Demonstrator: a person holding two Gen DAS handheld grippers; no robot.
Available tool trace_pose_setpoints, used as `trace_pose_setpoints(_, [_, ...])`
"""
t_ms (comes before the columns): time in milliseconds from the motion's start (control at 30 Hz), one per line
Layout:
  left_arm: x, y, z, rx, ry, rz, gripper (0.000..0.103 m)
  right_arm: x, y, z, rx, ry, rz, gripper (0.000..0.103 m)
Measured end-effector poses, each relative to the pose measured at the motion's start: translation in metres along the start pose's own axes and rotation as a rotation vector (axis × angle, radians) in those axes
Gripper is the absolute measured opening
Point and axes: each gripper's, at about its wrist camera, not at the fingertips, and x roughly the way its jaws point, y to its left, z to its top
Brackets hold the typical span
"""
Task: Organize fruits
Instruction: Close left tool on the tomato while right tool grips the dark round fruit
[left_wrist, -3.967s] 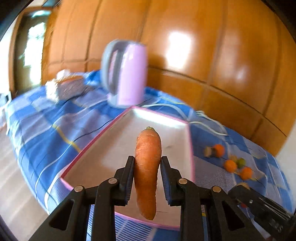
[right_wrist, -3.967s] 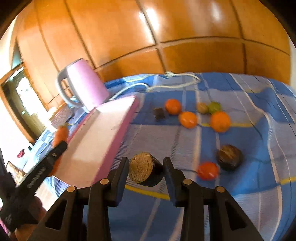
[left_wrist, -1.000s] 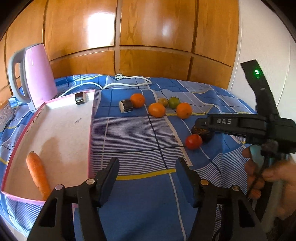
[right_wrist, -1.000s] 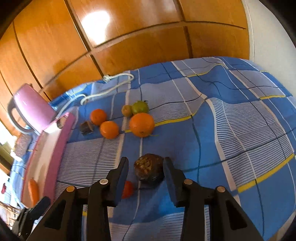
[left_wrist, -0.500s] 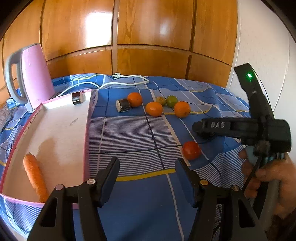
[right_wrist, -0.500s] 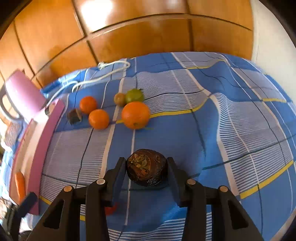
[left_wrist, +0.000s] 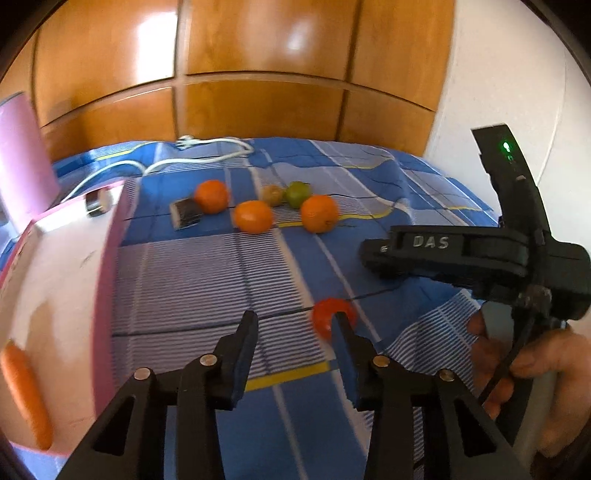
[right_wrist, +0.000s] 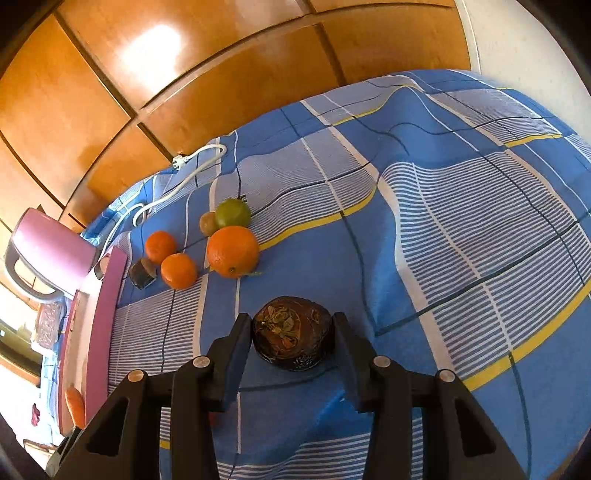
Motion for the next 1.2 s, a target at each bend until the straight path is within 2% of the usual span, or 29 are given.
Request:
trace_pose_setpoints(333, [0.039,-0.02,0.007,0.058,0.069,-0.007,0.045,0.001,-0.004,0.001,0.017,-0.005,0.026,0.045])
trace_pose_setpoints(367, [0.04,-0.02,0.006,0.06,0.056,0.0,0.043,0.001,-0.004,0.001,0.013,-0.006,0.023,0.045])
trace_pose_setpoints(400, [0.04,-0.02,0.006,0.061,0.049,0.009,0.031,0.001,-0.003,0.001,0.009,-0.008,0.02,0.045])
trace_pose_setpoints(500, [0.037,-0.015,0.005,0.036,0.039,0.0,0.03,0.0,-0.002,0.0,0.0,-0.013,0.012,0.045])
trace_pose_setpoints(700, [0.019,0.0,-0.008,-0.047,-0.006,0.105,0.03,0.0,0.0,0.0,-0.013,-0.008,0.052,0.045])
trace_pose_setpoints(833, [0.011,0.011,-0.024,-0.093,-0.022,0.185,0.03,0.005,0.015,-0.006,-0.083,0.029,0.095,0.045])
trace_pose_setpoints(967, [0.015,0.017,-0.024,-0.107,-0.038,0.197,0.032,0.01,0.023,-0.009,-0.125,0.041,0.057,0.045])
trace_pose_setpoints(1200, [0.012,0.011,-0.029,-0.054,-0.06,0.236,0.031,0.008,0.027,-0.011,-0.134,0.013,0.032,0.045])
